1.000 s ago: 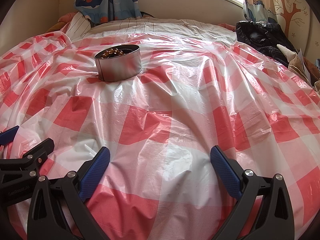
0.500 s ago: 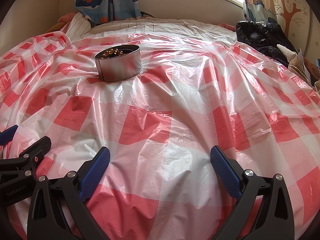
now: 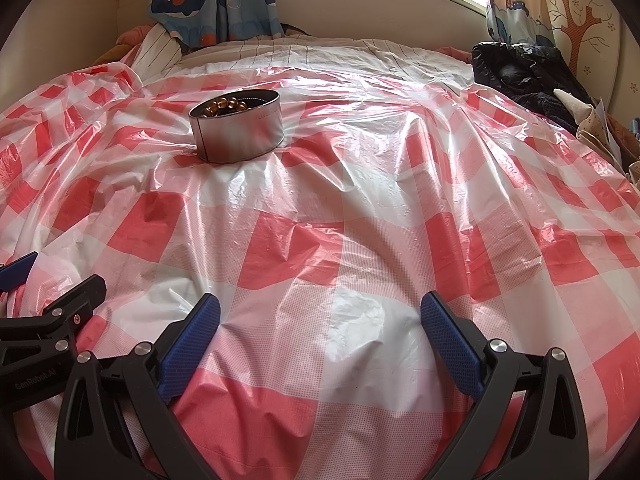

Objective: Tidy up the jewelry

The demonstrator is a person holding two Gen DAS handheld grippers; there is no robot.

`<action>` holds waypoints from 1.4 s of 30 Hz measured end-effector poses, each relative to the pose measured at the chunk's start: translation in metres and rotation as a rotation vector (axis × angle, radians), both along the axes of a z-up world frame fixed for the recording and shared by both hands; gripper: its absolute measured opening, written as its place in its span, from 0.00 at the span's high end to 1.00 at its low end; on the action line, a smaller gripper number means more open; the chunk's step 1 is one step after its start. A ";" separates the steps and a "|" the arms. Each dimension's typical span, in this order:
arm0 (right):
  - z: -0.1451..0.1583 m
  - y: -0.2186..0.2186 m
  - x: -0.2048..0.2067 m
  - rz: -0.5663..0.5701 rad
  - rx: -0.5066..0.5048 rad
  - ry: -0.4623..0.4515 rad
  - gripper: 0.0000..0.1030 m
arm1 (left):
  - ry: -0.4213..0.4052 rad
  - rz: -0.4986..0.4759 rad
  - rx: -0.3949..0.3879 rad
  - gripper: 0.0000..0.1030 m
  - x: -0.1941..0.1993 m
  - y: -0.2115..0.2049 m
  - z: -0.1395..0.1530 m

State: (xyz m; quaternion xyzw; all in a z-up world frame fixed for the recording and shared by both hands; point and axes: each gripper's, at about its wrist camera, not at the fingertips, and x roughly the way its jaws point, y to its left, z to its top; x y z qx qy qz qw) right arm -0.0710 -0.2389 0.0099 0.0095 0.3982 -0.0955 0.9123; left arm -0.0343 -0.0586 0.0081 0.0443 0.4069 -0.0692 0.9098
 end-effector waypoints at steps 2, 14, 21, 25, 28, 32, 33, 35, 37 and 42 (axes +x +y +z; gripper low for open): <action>0.000 0.000 0.000 0.000 0.000 0.000 0.07 | 0.000 0.000 0.000 0.07 0.000 0.000 0.000; 0.000 0.000 0.000 0.000 0.000 0.000 0.07 | 0.000 0.000 0.000 0.07 0.000 0.000 0.000; 0.000 0.000 0.000 0.000 0.000 0.000 0.07 | 0.000 0.000 0.000 0.07 0.000 0.000 0.000; 0.000 0.000 0.000 0.000 0.000 0.000 0.07 | 0.000 0.000 0.000 0.07 0.000 0.000 0.000; 0.000 0.000 0.000 0.000 0.000 0.000 0.07 | 0.000 0.000 0.000 0.07 0.000 0.000 0.000; 0.000 0.001 0.000 -0.001 0.000 0.000 0.07 | 0.000 0.000 0.000 0.07 0.000 0.000 0.000; 0.000 0.001 0.000 -0.001 0.000 0.000 0.07 | 0.000 0.000 0.000 0.07 0.000 0.000 0.000; 0.000 0.001 0.000 -0.001 0.000 0.000 0.07 | 0.000 0.000 0.000 0.07 0.000 0.000 0.000; 0.000 0.001 0.000 -0.001 0.000 0.000 0.07 | -0.003 -0.001 -0.003 0.07 -0.001 0.000 0.000; 0.000 0.001 0.000 0.000 0.000 -0.001 0.07 | -0.050 0.009 -0.001 0.07 -0.007 0.001 0.003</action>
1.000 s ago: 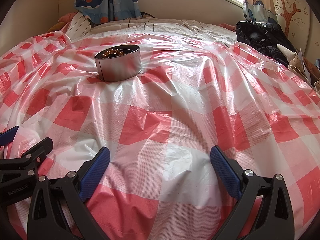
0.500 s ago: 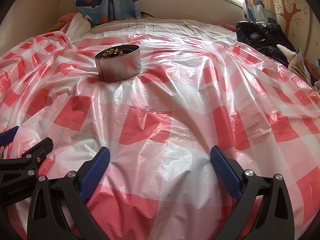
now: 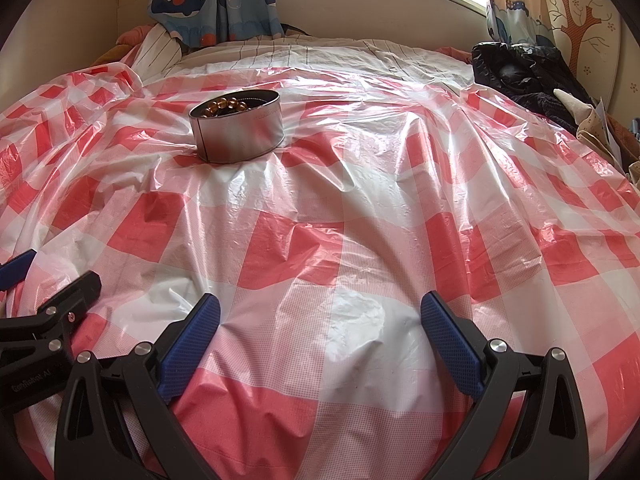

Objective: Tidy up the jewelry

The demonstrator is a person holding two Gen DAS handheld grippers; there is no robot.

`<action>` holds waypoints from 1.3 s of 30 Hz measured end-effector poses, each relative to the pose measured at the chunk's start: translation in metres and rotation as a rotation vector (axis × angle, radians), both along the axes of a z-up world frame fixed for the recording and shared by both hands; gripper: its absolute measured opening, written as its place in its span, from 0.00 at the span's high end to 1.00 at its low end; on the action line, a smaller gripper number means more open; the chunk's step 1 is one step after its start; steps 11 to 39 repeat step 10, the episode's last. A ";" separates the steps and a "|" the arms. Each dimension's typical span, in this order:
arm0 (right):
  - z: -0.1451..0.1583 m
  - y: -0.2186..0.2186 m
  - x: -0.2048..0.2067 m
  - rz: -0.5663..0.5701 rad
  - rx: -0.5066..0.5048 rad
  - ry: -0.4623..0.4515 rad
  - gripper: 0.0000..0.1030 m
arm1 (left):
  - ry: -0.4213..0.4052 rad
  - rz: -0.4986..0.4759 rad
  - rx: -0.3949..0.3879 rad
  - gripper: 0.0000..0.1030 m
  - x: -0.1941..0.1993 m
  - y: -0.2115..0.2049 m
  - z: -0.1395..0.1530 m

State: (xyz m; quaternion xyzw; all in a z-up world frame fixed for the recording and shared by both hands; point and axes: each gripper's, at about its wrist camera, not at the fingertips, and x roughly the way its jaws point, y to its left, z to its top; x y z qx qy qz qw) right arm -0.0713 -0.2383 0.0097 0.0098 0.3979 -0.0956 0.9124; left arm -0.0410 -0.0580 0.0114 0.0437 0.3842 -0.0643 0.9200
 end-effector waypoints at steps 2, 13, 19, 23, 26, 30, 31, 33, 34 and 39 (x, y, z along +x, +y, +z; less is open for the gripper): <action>0.000 0.000 0.000 0.000 -0.001 0.000 0.07 | 0.024 0.000 -0.009 0.07 0.003 0.001 -0.001; 0.000 0.000 0.000 0.000 -0.001 0.000 0.07 | 0.050 -0.001 -0.005 0.07 0.007 -0.001 -0.004; 0.000 0.000 0.000 0.000 -0.001 0.000 0.07 | 0.050 -0.001 -0.005 0.07 0.007 -0.001 -0.004; 0.000 0.000 0.000 0.000 -0.001 0.000 0.07 | 0.050 -0.001 -0.005 0.07 0.007 -0.001 -0.004; 0.000 0.000 0.000 0.000 -0.001 0.000 0.07 | 0.050 -0.001 -0.005 0.07 0.007 -0.001 -0.004; 0.000 0.000 0.000 0.000 -0.001 0.000 0.07 | 0.050 -0.001 -0.005 0.07 0.007 -0.001 -0.004; 0.000 0.000 0.000 0.000 -0.001 0.000 0.07 | 0.050 -0.001 -0.005 0.07 0.007 -0.001 -0.004; 0.000 0.000 0.000 0.000 -0.001 0.000 0.07 | 0.050 -0.001 -0.005 0.07 0.007 -0.001 -0.004; 0.000 0.000 0.000 0.000 -0.001 0.000 0.07 | 0.050 -0.001 -0.005 0.07 0.007 -0.001 -0.004; 0.000 0.000 0.000 0.000 -0.001 0.000 0.07 | 0.050 -0.001 -0.005 0.07 0.007 -0.001 -0.004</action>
